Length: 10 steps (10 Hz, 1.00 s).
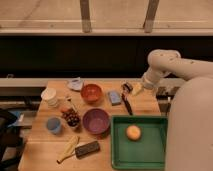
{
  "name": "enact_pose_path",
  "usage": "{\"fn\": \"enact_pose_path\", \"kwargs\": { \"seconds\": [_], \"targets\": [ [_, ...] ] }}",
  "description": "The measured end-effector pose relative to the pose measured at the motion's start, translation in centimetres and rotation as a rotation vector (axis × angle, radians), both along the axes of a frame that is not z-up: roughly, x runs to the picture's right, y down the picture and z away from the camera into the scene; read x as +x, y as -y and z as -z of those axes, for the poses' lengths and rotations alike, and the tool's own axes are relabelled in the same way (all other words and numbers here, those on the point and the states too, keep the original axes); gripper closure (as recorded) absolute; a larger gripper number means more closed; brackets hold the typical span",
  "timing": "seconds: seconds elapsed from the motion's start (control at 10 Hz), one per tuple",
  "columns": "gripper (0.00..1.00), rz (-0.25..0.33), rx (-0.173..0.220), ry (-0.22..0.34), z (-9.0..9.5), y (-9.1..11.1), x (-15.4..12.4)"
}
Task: Place grapes in paper cup
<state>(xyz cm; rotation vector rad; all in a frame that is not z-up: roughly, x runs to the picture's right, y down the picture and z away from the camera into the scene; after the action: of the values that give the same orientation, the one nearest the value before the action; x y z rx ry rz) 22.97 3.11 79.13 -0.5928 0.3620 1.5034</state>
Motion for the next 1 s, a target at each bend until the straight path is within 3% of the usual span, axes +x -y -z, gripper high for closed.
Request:
{"fn": "enact_pose_path", "kwargs": {
  "seconds": [0.8, 1.0],
  "targets": [
    [0.29, 0.0, 0.0, 0.0, 0.0, 0.01, 0.0],
    [0.29, 0.026, -0.011, -0.004, -0.68, 0.12, 0.29]
  ]
}}
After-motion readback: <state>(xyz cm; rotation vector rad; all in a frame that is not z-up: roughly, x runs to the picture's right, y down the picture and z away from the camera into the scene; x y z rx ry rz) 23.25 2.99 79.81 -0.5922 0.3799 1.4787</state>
